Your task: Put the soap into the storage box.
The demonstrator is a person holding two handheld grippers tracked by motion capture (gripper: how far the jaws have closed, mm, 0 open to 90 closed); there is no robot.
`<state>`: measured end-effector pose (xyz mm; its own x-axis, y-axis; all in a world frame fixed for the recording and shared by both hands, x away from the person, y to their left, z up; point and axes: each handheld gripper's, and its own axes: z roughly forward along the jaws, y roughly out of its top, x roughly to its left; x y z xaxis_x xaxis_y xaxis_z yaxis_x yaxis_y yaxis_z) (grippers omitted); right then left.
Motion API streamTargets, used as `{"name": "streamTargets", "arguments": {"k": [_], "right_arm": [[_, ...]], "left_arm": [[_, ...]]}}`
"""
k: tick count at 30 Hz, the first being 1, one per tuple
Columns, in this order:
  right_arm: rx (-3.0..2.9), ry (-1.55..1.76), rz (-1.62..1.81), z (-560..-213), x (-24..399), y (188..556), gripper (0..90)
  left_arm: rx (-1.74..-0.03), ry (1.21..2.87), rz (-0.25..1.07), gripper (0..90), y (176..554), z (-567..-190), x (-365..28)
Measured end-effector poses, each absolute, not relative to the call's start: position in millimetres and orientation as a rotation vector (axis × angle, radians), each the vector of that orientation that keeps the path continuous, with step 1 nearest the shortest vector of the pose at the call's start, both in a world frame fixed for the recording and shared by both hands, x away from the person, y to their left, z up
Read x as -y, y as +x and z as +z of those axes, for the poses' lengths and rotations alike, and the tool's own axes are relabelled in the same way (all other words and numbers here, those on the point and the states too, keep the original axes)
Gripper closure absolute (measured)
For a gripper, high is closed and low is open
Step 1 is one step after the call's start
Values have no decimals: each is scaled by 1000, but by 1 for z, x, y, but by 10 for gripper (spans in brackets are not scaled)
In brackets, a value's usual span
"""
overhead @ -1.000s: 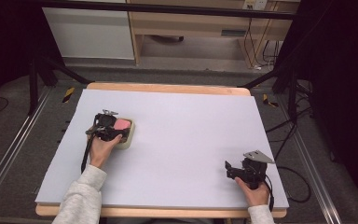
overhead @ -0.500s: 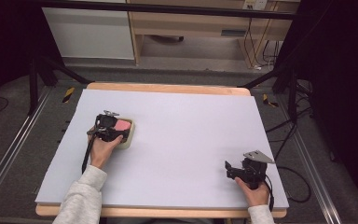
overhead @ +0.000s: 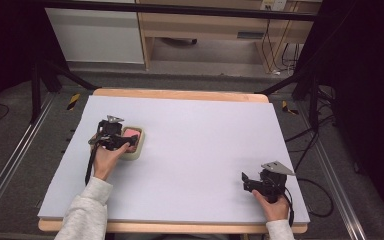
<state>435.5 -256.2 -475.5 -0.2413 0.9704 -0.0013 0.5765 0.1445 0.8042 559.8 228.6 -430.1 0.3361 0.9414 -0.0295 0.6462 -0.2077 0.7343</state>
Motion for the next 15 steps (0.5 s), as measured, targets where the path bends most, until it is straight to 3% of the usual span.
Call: {"name": "streamTargets", "arguments": {"k": [15], "right_arm": [[-1878,1486,951,-475,258,435,61]], "left_arm": [[-1305,1883,580,263,525,-414,-236]]}}
